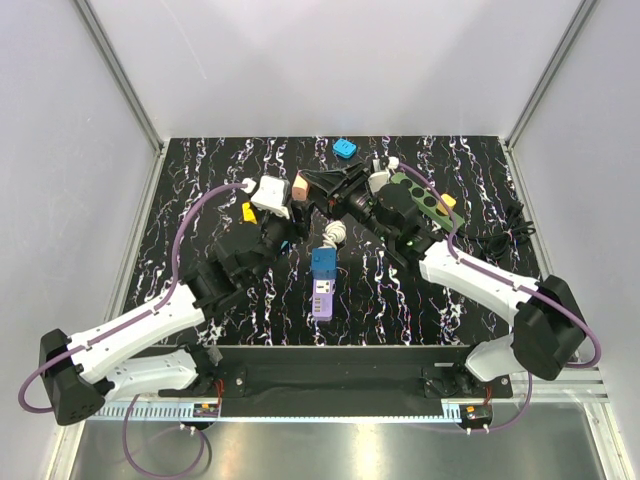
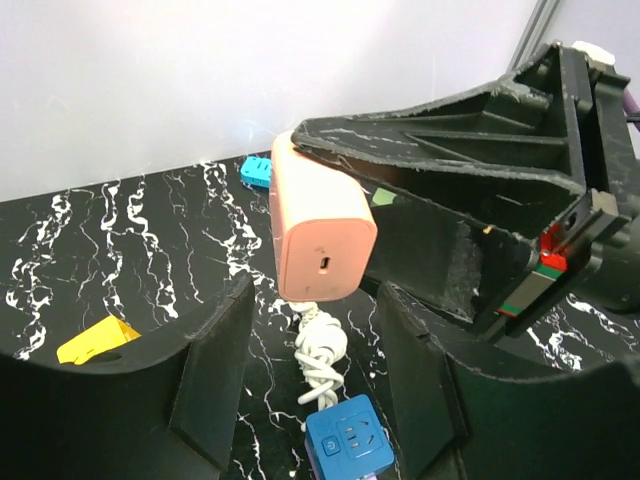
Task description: Insert the plug
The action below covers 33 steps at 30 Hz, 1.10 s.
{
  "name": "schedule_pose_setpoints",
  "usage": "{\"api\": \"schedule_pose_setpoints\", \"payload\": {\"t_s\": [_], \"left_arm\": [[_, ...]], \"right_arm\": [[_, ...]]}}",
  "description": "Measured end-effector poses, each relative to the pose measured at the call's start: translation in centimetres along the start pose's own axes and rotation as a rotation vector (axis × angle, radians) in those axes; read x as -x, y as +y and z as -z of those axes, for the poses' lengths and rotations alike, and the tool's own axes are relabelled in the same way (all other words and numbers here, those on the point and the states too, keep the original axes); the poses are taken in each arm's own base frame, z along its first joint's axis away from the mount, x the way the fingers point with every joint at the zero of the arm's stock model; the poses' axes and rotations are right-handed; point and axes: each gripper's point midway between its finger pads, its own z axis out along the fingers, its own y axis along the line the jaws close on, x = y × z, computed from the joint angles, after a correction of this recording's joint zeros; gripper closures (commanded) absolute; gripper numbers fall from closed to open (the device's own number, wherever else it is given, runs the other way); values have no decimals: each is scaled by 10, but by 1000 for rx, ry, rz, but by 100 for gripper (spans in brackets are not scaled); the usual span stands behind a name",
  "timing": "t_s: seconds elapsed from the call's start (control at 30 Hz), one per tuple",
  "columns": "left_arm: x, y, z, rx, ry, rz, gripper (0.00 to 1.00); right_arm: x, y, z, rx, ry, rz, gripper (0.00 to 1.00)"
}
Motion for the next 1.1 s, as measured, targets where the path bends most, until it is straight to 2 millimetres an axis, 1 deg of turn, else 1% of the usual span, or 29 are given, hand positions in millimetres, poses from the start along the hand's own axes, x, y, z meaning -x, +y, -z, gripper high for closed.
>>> {"api": "schedule_pose_setpoints", "payload": {"t_s": [0.2, 0.27, 0.3, 0.43, 0.5, 0.67, 0.97, 1.0, 1.1], "left_arm": [[4, 2, 0, 9, -15, -9, 44], [5, 2, 0, 8, -18, -10, 42], [7, 1, 0, 7, -24, -8, 40], [16, 1, 1, 4, -54, 6, 39], [20, 2, 3, 3, -70, 14, 39], [26, 4, 7, 3, -87, 21, 41], [26, 4, 6, 3, -96, 18, 45], [26, 4, 6, 3, -96, 17, 48], [26, 4, 6, 3, -96, 10, 52]], "right_arm": [[-1, -3, 2, 5, -14, -5, 100], [-1, -3, 2, 6, -14, -6, 100], [-2, -4, 3, 5, -11, -6, 100], [-15, -5, 4, 2, 22, -9, 100], [-18, -5, 5, 1, 28, -10, 100], [-18, -4, 5, 13, 29, -16, 100], [-18, -3, 4, 21, 30, -26, 100], [-18, -2, 4, 23, 30, -27, 100], [-20, -3, 3, 28, 34, -30, 100]]}}
